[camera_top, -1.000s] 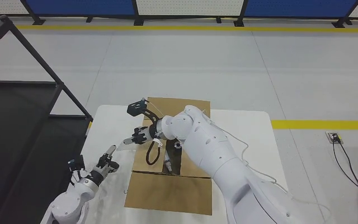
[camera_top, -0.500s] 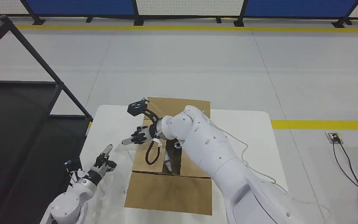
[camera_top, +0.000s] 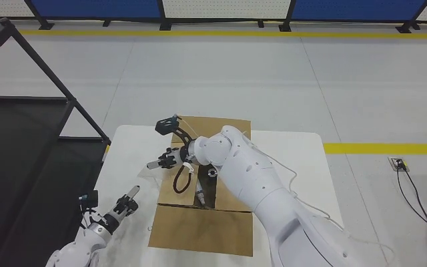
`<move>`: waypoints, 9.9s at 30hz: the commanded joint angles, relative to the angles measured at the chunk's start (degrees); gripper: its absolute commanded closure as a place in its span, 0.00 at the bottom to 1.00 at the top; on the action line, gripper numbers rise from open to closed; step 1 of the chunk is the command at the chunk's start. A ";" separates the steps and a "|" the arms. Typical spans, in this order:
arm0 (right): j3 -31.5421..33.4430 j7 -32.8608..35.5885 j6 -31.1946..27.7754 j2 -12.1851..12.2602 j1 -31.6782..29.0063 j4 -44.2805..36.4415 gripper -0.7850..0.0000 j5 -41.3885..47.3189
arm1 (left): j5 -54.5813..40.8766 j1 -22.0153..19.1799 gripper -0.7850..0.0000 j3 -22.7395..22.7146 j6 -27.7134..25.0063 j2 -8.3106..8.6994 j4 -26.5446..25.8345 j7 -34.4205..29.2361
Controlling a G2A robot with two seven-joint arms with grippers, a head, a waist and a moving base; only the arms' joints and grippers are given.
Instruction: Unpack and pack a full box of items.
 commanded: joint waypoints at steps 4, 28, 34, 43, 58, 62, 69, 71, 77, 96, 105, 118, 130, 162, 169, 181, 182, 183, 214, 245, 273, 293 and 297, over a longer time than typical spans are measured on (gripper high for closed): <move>0.29 -0.17 0.23 0.11 -0.17 -0.09 0.20 -0.35 | 5.62 -1.98 0.00 3.16 2.05 -0.20 -1.02 2.21; 1.18 0.86 0.58 -0.12 -0.72 -0.58 0.02 -1.97 | 15.74 -10.39 0.00 9.55 8.15 -1.06 1.13 8.47; 1.49 0.81 0.82 -0.12 -0.73 -0.43 0.00 -2.25 | 14.59 -11.92 0.00 9.99 10.44 -1.52 3.20 11.29; 2.17 0.58 1.06 0.05 -0.66 -0.34 0.00 -2.31 | 10.78 -11.36 0.00 7.84 10.94 -1.79 4.23 14.76; 2.66 0.68 1.78 -0.05 -0.73 -0.46 0.00 -3.34 | 8.50 -10.71 0.00 7.79 8.59 -1.77 3.18 8.39; 2.85 0.65 1.61 -0.05 -0.76 -0.50 0.00 -3.49 | 13.44 -10.16 0.00 8.90 6.32 -1.50 2.71 7.10; 3.11 0.72 1.51 -0.09 -0.72 -0.55 0.00 -3.83 | 17.26 -8.38 0.00 7.73 2.94 -1.20 2.33 10.83; 3.19 0.71 1.47 -0.10 -0.71 -0.56 0.00 -3.92 | 21.91 -7.41 0.00 7.48 2.72 -1.05 1.92 14.50; 3.46 0.73 1.30 -0.12 -0.72 -0.52 0.00 -4.10 | 42.15 -3.94 0.00 7.95 1.41 -0.40 0.95 26.10; 4.06 0.79 1.40 -0.41 -0.82 -0.70 0.00 -4.86 | 65.84 -3.82 0.00 11.28 1.06 -0.56 2.90 42.37; 4.17 1.02 1.70 -0.72 -0.84 -0.82 0.00 -5.38 | 68.09 -4.65 0.00 11.61 1.14 -0.76 2.58 41.61; 4.54 1.23 2.13 -1.07 -0.94 -0.53 0.00 -5.70 | 69.91 -12.58 0.00 13.79 10.70 -2.24 7.24 42.07; 4.97 1.63 2.45 -1.13 -0.93 -0.49 0.00 -6.01 | 72.41 -15.04 0.42 14.69 15.05 -3.33 12.53 51.64; 6.27 1.35 2.36 -1.02 -0.70 -0.15 0.00 -6.64 | 71.46 -15.59 1.00 14.01 13.36 -4.76 16.41 52.96; 6.76 0.99 1.97 -0.76 -0.54 -0.17 0.00 -6.55 | 70.81 -15.69 1.00 13.90 13.75 -5.14 17.05 53.10; 7.97 -1.91 -0.82 0.12 -0.29 -0.19 0.00 -6.10 | 70.05 -15.63 1.00 13.40 15.45 -5.75 17.42 54.49; 8.14 -2.06 -1.78 0.26 -0.35 -0.32 0.00 -5.93 | 69.93 -15.56 1.00 13.40 15.60 -5.82 17.39 54.62; 8.42 -1.83 -3.11 0.40 -0.47 -0.48 0.00 -5.45 | 69.86 -15.49 1.00 13.34 15.76 -5.87 17.37 54.76; 15.94 13.06 -8.74 3.48 -6.06 -2.69 0.00 10.30 | 66.23 -14.31 1.00 13.37 20.94 -8.10 17.21 56.16; 15.78 12.30 -4.18 3.89 -6.86 -3.66 0.00 8.98 | 67.55 -12.32 0.20 10.78 20.08 -8.80 15.16 55.56; 14.28 8.21 1.74 1.10 -7.26 -1.86 0.00 9.29 | 68.26 -10.89 0.16 10.58 18.23 -9.67 13.75 55.74; 13.67 6.75 7.33 0.48 -6.89 -0.90 0.00 7.08 | 67.36 -8.98 0.00 8.07 16.67 -9.78 11.40 55.07; 13.76 6.73 7.40 0.49 -6.83 -0.83 0.00 6.98 | 67.56 -8.72 0.00 7.52 16.56 -9.75 11.20 54.80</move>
